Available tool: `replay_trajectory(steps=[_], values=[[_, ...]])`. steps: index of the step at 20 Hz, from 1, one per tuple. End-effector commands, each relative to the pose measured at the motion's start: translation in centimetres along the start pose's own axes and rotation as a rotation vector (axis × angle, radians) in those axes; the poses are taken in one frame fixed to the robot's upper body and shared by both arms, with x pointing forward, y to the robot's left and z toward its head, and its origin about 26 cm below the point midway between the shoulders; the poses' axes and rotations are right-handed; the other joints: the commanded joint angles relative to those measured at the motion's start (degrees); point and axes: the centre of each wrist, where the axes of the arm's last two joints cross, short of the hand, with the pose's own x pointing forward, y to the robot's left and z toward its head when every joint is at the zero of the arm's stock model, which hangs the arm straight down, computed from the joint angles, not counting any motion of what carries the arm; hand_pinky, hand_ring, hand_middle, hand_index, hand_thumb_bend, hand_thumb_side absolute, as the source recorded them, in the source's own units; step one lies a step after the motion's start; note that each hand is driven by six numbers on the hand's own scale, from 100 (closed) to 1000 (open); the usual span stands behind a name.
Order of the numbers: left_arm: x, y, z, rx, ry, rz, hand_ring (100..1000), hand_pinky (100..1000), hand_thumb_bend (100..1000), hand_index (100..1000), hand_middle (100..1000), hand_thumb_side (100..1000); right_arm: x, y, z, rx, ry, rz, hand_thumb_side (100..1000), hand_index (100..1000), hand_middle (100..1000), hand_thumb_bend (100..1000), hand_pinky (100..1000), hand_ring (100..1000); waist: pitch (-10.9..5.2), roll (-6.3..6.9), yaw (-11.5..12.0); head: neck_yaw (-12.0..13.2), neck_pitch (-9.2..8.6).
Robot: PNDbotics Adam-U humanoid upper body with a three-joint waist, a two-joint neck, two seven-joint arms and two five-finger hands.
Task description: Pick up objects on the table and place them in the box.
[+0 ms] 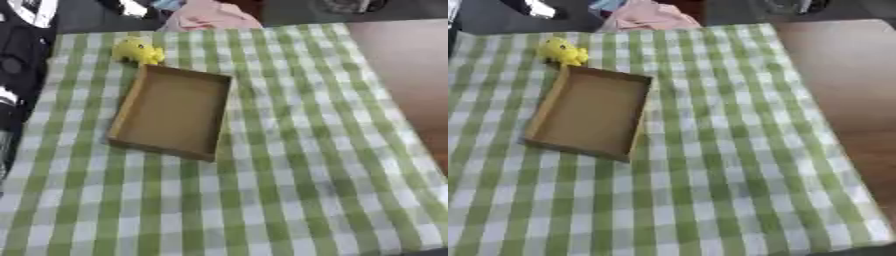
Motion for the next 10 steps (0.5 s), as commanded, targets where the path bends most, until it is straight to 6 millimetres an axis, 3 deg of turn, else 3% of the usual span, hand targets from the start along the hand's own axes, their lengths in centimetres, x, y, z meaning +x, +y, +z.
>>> replay_trajectory(steps=[1,4,10], values=[[-0.62,1.39,0.5,-0.068,-0.022,-0.083,804,722,668,871,823,172,0.53,-0.29,-0.62,0.012,-0.027,0.006,660,862,563,100,699,632,-0.97,-0.19,-0.1,0.1,-0.7],[-0.83,1.3,0.52,-0.106,-0.012,-0.119,823,734,662,873,837,100,0.52,-0.28,-0.62,0.015,-0.026,0.005,660,862,562,100,699,632,-0.92,-0.1,-0.2,0.1,-0.85],[-0.93,1.38,0.42,-0.167,0.03,-0.188,842,752,670,872,862,100,0.54,-0.24,-0.67,0.022,-0.027,0.004,661,863,562,100,700,632,-0.7,0.3,-0.3,-0.4,-1.11]])
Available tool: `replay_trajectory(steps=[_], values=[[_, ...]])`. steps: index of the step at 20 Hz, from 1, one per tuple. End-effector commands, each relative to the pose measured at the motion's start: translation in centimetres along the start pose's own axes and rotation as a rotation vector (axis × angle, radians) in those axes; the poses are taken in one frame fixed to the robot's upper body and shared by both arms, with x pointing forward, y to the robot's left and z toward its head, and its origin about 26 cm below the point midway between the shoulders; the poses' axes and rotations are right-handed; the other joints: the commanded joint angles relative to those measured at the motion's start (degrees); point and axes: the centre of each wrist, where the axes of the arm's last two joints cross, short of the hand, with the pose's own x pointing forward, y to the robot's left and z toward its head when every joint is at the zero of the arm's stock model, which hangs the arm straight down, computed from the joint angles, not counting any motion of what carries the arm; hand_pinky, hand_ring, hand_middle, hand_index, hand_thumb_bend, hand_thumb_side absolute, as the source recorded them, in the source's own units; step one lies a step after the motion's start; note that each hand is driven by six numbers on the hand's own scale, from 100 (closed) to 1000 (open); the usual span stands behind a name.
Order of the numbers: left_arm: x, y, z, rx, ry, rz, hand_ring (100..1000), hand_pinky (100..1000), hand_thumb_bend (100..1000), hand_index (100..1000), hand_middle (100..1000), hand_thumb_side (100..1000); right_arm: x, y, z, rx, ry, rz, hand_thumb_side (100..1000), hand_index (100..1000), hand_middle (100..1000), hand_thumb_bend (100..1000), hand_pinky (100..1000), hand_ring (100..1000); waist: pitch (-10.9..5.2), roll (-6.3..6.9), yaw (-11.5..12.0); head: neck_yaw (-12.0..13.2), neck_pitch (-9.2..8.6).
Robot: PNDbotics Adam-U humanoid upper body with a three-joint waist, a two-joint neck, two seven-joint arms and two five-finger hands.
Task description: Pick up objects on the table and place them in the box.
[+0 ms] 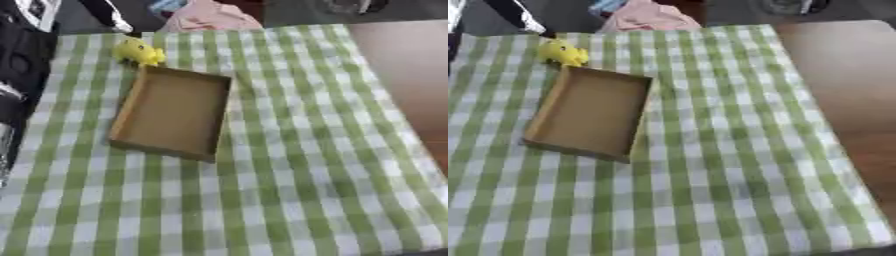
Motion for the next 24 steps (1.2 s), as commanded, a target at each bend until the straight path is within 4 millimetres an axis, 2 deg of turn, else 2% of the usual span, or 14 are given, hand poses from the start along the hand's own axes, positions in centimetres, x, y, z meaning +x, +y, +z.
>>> replay_trajectory(steps=[1,5,10,12,20,24], values=[[0.0,2.0,0.4,-0.091,-0.056,-0.122,843,751,664,871,864,100,0.6,-0.4,-0.7,0.012,-0.027,0.012,661,863,562,100,700,632,-0.86,0.12,-0.1,-0.3,-0.58],[-0.3,1.2,0.2,-0.122,-0.008,-0.134,839,720,631,864,863,100,0.6,-0.4,-0.7,0.017,-0.028,0.012,661,863,561,100,700,632,-0.66,0.48,-0.2,-0.3,-0.58],[-0.5,0.3,-0.3,-0.15,0.03,-0.166,852,726,666,861,874,100,0.7,-0.4,-0.9,0.02,-0.035,0.015,660,863,560,100,700,632,0.06,0.79,-0.5,-0.2,-1.43],[-0.5,0.3,-0.3,-0.152,0.047,-0.192,850,727,710,859,872,100,0.8,-0.5,-1.0,0.021,-0.039,0.017,660,864,560,100,700,631,0.45,0.98,-0.7,-0.1,-2.13],[-0.7,0.8,-0.3,-0.142,0.123,-0.285,827,692,733,837,820,100,0.9,-0.6,-1.4,0.031,-0.052,0.028,660,864,558,100,700,631,2.19,1.8,-0.8,0.1,-4.77],[-0.9,0.7,-0.3,-0.145,0.155,-0.322,828,677,719,840,813,100,0.9,-0.8,-1.5,0.032,-0.056,0.033,659,864,557,100,701,630,2.75,1.86,-0.8,-0.1,-5.27]])
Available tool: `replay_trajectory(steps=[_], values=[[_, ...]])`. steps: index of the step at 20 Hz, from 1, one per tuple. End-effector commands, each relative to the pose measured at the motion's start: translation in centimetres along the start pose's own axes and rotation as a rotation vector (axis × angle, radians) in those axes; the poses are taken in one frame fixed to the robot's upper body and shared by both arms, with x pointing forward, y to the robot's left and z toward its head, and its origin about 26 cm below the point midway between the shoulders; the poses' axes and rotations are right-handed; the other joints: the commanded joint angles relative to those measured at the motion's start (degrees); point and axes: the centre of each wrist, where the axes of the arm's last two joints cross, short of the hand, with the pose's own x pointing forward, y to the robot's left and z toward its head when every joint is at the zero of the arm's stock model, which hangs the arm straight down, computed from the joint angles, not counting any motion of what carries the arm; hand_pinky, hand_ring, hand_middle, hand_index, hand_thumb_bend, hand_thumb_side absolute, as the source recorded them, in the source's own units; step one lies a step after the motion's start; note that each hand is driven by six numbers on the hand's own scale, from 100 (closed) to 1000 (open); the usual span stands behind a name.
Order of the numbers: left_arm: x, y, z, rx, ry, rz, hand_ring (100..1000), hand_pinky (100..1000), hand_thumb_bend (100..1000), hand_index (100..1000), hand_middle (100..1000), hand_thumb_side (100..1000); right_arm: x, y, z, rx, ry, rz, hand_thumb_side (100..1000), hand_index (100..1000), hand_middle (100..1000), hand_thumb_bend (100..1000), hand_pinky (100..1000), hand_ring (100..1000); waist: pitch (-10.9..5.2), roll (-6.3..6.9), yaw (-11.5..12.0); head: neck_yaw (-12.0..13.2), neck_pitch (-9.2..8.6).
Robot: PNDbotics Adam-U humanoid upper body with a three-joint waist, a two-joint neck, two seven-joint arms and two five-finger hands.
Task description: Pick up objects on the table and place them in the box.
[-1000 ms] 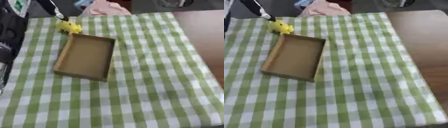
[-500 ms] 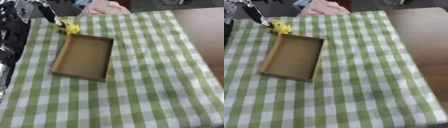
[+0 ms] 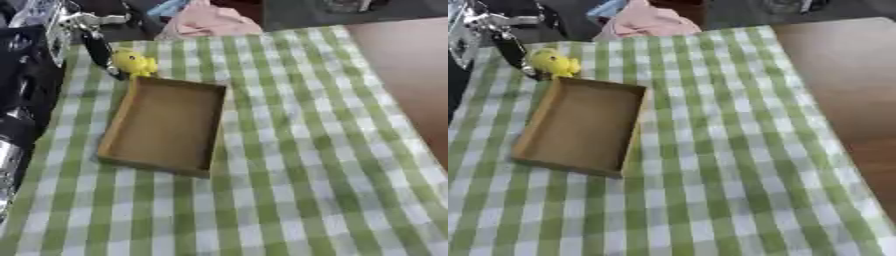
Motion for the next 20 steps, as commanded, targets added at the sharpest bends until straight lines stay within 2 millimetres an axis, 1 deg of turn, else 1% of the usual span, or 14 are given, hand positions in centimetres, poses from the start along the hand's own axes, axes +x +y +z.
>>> replay_trajectory(steps=[1,5,10,16,17,20], values=[[-1.1,1.8,1.0,0.036,0.045,-0.049,827,672,706,845,814,100,0.6,-0.7,-0.8,0.014,-0.03,0.028,659,864,557,100,701,630,-0.9,-0.15,-0.1,-0.1,-0.77],[-1.4,2.0,1.2,0.05,0.072,-0.085,832,676,695,855,827,100,0.5,-0.7,-0.8,0.019,-0.03,0.029,659,864,556,100,701,630,-0.62,-0.16,0.0,-0.1,-0.73],[-1.5,1.6,1.1,0.044,0.121,-0.121,837,674,681,861,857,100,0.4,-0.7,-0.8,0.022,-0.032,0.026,658,865,555,100,701,630,-0.22,-0.29,-0.1,0.1,-0.92],[-1.7,1.1,1.0,0.048,0.169,-0.155,822,646,658,849,859,100,0.4,-0.7,-1.0,0.023,-0.039,0.023,654,865,555,100,702,629,0.5,-0.52,-0.5,0.5,-1.62],[-1.7,0.9,1.0,0.052,0.174,-0.15,814,638,635,846,855,100,0.4,-0.7,-1.0,0.023,-0.04,0.023,658,865,555,100,702,629,0.64,-0.52,-0.5,0.6,-1.77],[-1.9,0.6,1.1,0.06,0.185,-0.125,804,628,610,844,851,100,0.4,-0.7,-1.0,0.023,-0.042,0.022,657,865,554,100,702,629,1.03,-0.51,-0.7,0.7,-2.29]])
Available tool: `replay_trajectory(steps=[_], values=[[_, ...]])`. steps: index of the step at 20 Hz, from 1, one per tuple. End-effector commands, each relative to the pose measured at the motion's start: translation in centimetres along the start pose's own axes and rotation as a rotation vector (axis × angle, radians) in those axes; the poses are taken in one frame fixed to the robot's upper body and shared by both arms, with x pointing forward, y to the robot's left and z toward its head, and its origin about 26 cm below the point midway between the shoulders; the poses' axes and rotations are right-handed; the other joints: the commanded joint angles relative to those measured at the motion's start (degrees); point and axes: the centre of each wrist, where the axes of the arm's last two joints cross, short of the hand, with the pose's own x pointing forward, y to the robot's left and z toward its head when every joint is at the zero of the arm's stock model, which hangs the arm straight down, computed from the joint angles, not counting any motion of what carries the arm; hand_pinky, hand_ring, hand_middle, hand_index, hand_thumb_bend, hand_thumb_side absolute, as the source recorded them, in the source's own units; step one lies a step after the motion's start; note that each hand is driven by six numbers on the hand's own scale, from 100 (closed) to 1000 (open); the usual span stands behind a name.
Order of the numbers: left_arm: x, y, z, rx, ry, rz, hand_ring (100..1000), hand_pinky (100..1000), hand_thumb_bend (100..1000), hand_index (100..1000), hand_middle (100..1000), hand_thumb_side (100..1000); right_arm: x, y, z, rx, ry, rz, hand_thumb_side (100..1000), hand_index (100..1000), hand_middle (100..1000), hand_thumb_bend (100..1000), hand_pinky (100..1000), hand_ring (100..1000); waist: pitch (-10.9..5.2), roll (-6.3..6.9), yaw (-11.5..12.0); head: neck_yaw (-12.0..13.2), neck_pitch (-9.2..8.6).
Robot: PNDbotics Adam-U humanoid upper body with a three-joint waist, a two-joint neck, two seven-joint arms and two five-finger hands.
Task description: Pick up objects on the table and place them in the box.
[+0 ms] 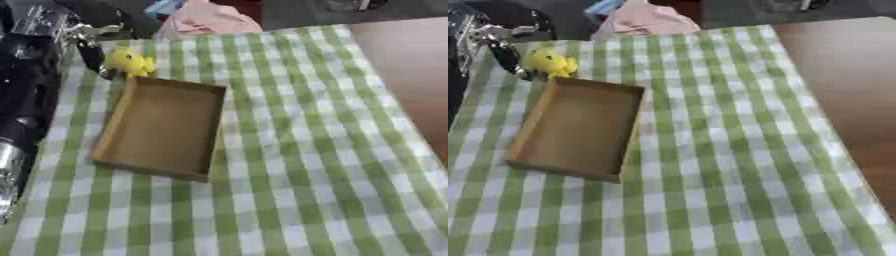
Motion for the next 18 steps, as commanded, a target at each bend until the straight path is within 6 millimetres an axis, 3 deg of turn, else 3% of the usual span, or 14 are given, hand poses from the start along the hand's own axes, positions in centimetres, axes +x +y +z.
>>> replay_trajectory(steps=[1,10,18], values=[[-1.2,1.0,0.7,0.035,0.041,0.014,800,623,595,842,848,100,0.5,-0.6,-0.7,0.009,-0.028,0.018,657,865,554,100,702,629,-0.9,-0.25,-0.2,0.2,-1.29],[-2.3,1.5,1.5,0.057,0.091,0.096,760,586,512,793,786,100,0.4,-0.7,-0.7,0.012,-0.03,0.02,657,866,552,100,702,628,0.38,-0.14,-0.8,0.4,-2.48],[-3.0,1.9,2.1,0.029,0.132,0.065,793,617,625,826,858,100,0.3,-0.7,-0.8,0.014,-0.035,0.016,658,867,551,100,703,628,1.12,-0.07,-1.0,0.5,-3.08]])
